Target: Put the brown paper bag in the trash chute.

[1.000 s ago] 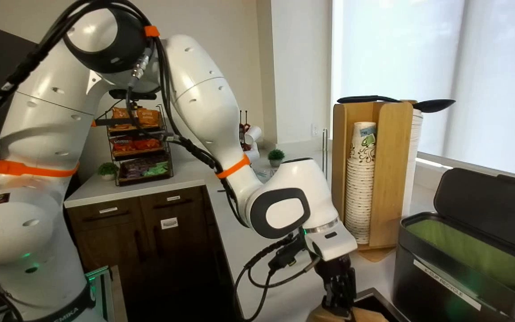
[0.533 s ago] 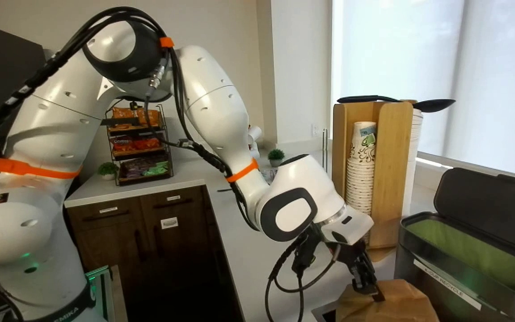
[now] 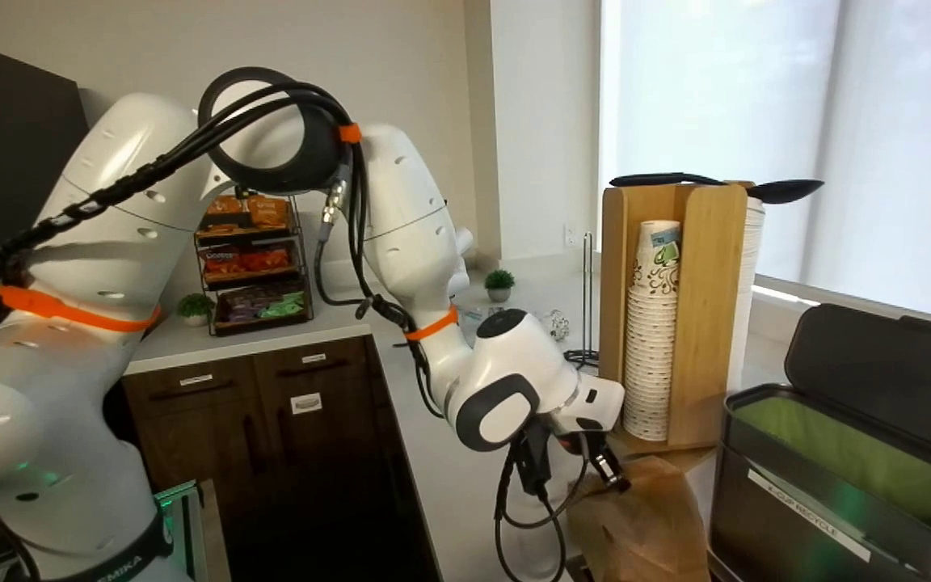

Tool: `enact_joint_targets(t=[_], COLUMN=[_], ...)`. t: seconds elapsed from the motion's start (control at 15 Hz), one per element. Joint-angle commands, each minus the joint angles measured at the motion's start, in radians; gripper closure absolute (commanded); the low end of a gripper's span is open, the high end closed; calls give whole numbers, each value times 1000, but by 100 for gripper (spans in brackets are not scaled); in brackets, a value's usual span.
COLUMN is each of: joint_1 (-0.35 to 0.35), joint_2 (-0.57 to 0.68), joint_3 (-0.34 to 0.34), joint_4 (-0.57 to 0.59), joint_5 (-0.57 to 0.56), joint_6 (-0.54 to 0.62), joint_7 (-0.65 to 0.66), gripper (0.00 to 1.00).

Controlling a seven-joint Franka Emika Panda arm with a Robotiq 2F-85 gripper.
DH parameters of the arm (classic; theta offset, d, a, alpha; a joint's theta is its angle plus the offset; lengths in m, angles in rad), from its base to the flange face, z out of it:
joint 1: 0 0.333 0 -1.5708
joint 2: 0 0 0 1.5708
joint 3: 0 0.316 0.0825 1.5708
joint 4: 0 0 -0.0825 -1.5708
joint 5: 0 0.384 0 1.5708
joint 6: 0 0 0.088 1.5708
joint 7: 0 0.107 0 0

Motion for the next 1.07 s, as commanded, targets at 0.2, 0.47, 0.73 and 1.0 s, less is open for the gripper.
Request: enact_joint_targets(t=[0.2,0.47,0.73,1.0], joint_1=[-189,-65,-61,-75], joint_2=[-81,-142,-113,-88], joint_3=[74,-178,-217,-199], joint_4=[-108,-145,-111,-93], joint_5=[8,127,132,122], joint_6=[-87,-151,-177,-100], joint_7=[-140,-181,-200,-217], gripper=[100,100,100,100])
